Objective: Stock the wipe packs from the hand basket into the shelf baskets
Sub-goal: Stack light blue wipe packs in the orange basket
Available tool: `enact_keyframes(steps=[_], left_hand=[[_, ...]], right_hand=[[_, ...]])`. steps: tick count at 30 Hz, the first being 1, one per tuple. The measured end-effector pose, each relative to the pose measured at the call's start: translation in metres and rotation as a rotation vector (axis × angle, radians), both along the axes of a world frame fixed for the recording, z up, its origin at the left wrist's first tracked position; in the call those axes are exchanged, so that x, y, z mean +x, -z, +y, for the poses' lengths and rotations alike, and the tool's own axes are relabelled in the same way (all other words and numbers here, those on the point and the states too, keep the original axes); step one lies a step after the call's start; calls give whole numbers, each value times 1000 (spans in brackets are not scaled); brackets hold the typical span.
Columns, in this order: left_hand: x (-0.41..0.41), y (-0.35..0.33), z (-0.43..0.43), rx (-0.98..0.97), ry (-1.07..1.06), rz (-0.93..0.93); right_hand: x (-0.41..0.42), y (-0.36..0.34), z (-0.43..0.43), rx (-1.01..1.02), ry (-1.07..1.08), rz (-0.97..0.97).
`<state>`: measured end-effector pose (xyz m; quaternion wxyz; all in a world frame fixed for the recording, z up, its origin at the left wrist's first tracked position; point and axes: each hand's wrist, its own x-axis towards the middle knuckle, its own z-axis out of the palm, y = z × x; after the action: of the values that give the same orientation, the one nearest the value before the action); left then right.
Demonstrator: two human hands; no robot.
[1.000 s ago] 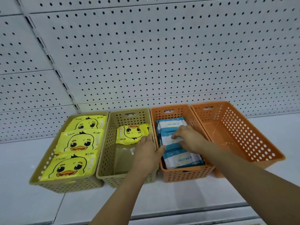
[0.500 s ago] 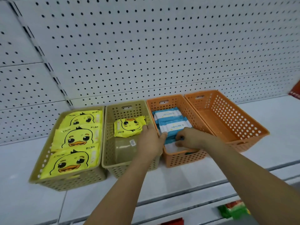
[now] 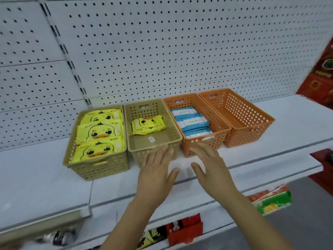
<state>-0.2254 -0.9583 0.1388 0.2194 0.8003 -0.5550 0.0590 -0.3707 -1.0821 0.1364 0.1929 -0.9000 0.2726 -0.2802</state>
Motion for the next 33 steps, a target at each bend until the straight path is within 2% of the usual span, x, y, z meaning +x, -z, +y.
enact_keyframes(steps=[3,10,18,26,33], left_hand=[[-23,17,62,-20,-18,120],[-76,41,204,103,-117,301],[-93,74,334,188,-215,457],[-62,106,455,231,-359,581],[21,124,593,286,-493,601]], right_hand=[[-29,18,62,109,19,-63],[-80,61,194,219,34,-46],[-96,87,309,377,-40,148],[-39,100,408,383,-165,376],[79,121,534,391,-306,521]])
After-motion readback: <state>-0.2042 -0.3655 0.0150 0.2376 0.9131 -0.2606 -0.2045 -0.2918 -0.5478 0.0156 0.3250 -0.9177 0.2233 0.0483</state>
